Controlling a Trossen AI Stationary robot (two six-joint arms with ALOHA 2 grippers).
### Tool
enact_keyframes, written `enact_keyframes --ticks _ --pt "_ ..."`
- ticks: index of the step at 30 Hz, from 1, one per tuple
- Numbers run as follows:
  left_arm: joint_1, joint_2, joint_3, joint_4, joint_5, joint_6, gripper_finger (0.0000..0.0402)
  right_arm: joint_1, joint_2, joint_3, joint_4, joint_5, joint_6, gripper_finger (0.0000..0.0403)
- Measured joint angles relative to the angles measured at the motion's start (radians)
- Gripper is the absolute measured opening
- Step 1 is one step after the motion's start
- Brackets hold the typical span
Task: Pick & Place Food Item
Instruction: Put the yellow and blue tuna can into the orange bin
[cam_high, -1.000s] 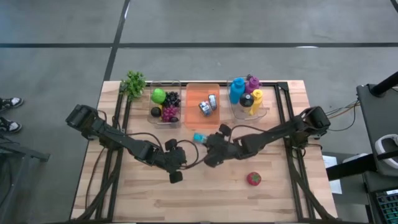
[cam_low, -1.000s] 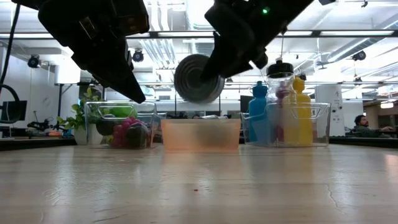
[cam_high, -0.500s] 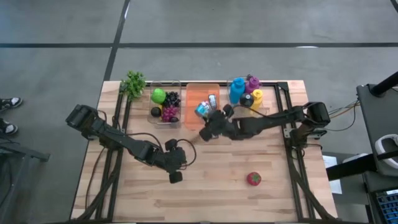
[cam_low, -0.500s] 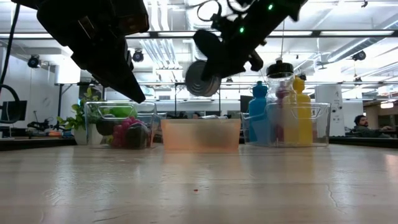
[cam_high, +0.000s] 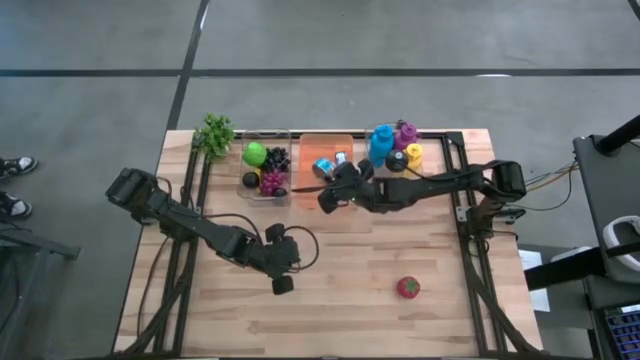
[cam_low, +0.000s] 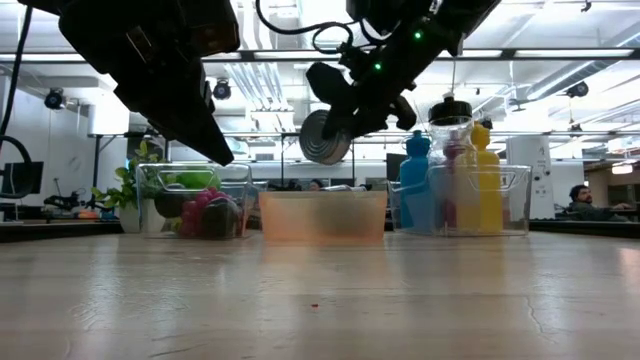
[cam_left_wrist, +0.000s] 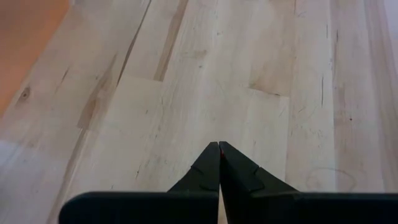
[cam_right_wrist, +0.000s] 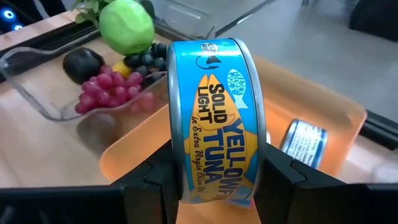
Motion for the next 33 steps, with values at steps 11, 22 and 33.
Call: enact_keyframes --ticks 11,22,33 --pt "0.0 0.0 0.0 0.003 0.0 0.0 0.0004 -0.01 0.123 -0.028 0.174 -0.054 0.012 0.0138" --pt "0.0 0.0 0.0 0.0 0.0 0.0 0.0004 -0.032 0.148 -0.027 0.159 -0.063 0.06 0.0138" --pt "0.0 0.0 0.0 0.003 0.0 0.0 0.0004 -0.036 0.214 -0.031 0.156 -0.075 0.062 0.0142"
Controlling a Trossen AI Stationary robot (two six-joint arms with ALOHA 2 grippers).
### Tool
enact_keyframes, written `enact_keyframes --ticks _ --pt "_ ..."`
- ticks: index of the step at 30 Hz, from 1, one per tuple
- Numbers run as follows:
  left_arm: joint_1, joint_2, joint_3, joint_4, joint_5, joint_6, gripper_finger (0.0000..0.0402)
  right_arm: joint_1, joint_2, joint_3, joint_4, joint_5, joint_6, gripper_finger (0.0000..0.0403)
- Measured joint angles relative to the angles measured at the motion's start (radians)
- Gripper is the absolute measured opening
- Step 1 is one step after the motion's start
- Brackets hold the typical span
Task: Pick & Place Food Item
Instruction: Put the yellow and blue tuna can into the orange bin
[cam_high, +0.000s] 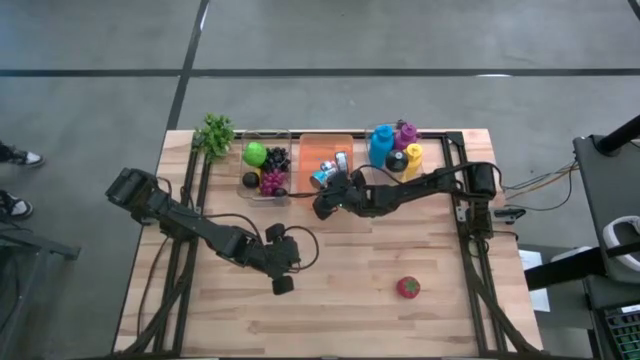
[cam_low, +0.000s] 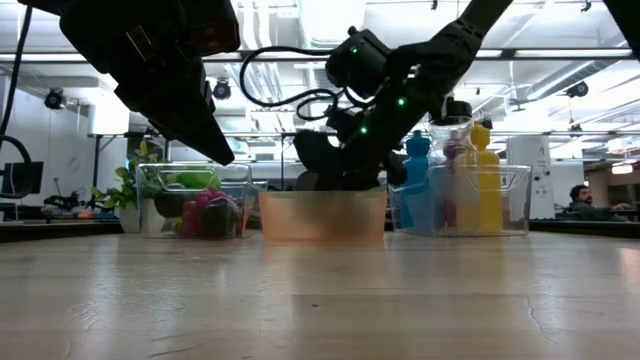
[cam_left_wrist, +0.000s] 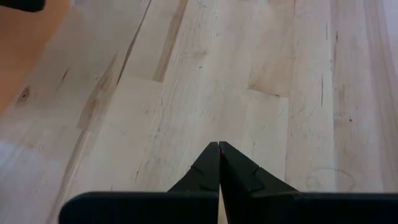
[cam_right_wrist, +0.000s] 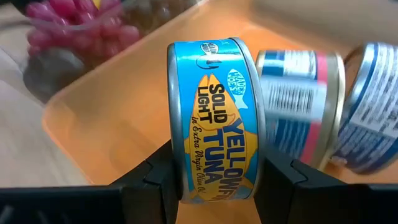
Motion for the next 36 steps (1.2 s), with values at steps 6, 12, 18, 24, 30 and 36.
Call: enact_keyframes --ticks 6,12,18,24,30,36 --pt "0.0 0.0 0.0 0.0 0.0 0.0 0.0004 -0.003 -0.001 0.0 0.005 -0.011 0.015 0.0143" --pt "0.0 0.0 0.0 0.0 0.0 0.0 0.0004 -0.003 -0.001 0.0 0.004 -0.015 0.02 0.0144" --pt "0.0 0.0 0.0 0.0 0.0 0.0 0.0004 -0.003 -0.001 0.0 0.005 -0.022 0.02 0.0153" --pt "0.0 0.0 0.0 0.0 0.0 0.0 0.0004 -0.003 -0.001 0.0 0.006 -0.021 0.044 0.0185" --pt "0.0 0.0 0.0 0.0 0.0 -0.001 0.0004 -0.003 -0.002 0.0 0.006 -0.021 0.046 0.0213" --pt "0.0 0.0 0.0 0.0 0.0 -0.006 0.0004 -0.003 -0.003 0.0 0.006 -0.021 0.047 0.0228"
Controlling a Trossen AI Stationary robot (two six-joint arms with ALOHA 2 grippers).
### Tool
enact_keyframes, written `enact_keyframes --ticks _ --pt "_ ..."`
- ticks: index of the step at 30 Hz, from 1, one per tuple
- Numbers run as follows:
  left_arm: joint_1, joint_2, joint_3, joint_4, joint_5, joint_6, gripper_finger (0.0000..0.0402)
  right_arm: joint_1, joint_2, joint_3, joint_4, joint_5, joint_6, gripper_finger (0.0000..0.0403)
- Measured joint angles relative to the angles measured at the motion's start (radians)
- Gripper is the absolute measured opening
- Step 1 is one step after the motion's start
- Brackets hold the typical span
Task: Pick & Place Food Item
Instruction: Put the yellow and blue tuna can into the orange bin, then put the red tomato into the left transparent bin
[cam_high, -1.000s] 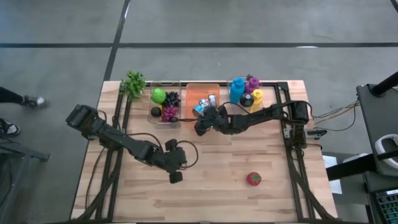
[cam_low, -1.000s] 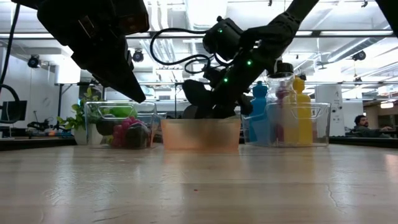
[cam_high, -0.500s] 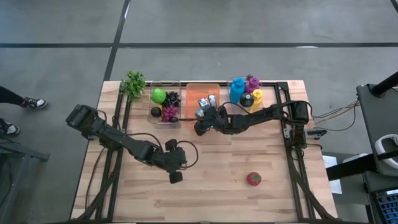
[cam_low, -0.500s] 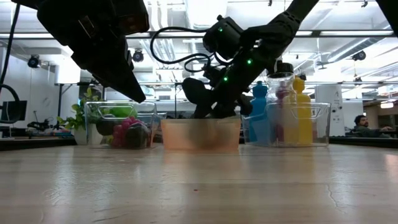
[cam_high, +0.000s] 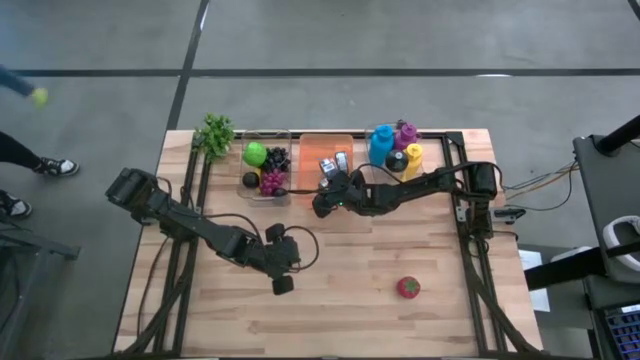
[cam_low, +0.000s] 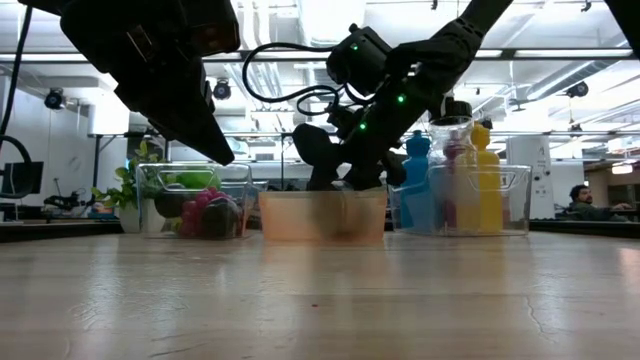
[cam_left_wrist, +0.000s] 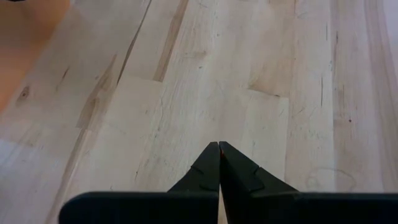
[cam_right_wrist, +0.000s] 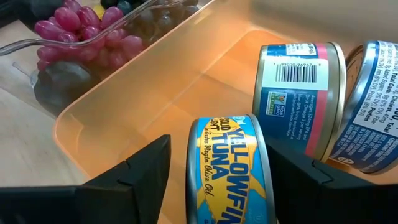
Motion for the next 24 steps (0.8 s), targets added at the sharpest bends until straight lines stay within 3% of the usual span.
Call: enact_keyframes --ticks 24 --pt "0.0 0.0 0.0 0.0 0.0 0.003 0.0004 0.005 -0.101 0.001 -0.02 -0.001 -0.053 0.0249"
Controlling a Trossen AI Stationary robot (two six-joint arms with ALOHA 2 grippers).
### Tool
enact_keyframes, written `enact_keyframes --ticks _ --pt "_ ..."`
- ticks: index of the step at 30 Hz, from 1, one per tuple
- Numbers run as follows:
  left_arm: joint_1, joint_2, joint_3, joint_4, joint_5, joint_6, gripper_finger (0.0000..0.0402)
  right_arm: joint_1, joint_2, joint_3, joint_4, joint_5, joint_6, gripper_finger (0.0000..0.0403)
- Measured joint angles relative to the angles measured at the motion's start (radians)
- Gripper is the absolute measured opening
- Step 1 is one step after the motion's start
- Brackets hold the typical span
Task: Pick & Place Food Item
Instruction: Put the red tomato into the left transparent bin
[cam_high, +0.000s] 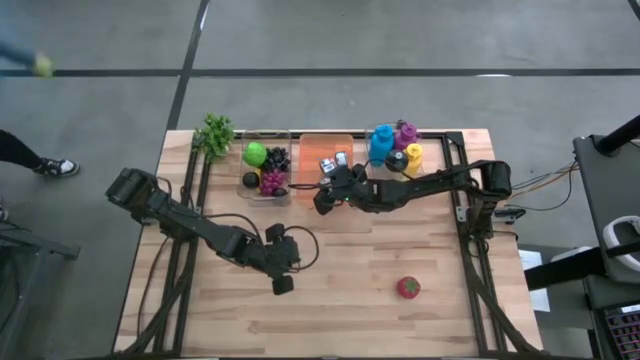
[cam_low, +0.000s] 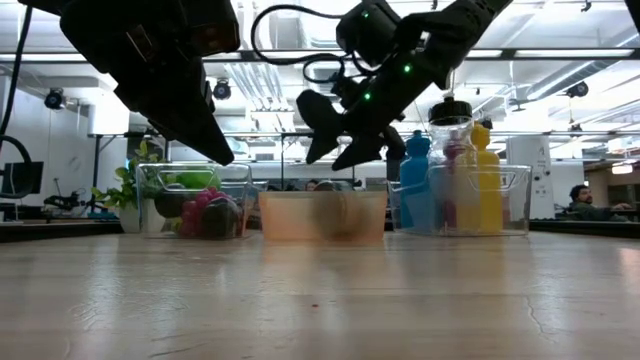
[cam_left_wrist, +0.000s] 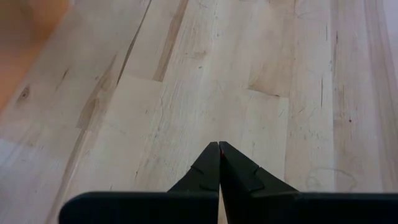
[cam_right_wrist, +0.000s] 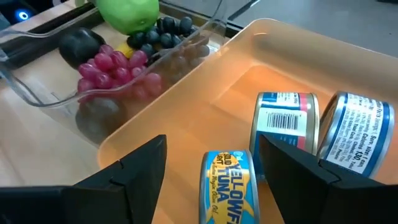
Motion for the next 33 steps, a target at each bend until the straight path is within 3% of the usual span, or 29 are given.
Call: enact_keyframes --ticks 9,20,27,33 --pt "0.0 0.0 0.0 0.0 0.0 0.0 0.0004 0.029 -0.082 0.0 -0.065 0.001 -0.005 0.0237" --pt "0.0 0.0 0.0 0.005 0.0 0.0 0.0004 0.203 -0.19 -0.003 -0.097 0.065 -0.135 0.0224" --pt "0.0 0.0 0.0 0.007 0.0 -0.001 0.0004 0.315 -0.259 -0.003 -0.112 0.066 -0.176 0.018" --pt "0.0 0.0 0.0 0.008 0.0 -0.003 0.0004 0.403 -0.348 -0.003 -0.239 0.065 -0.177 0.0124"
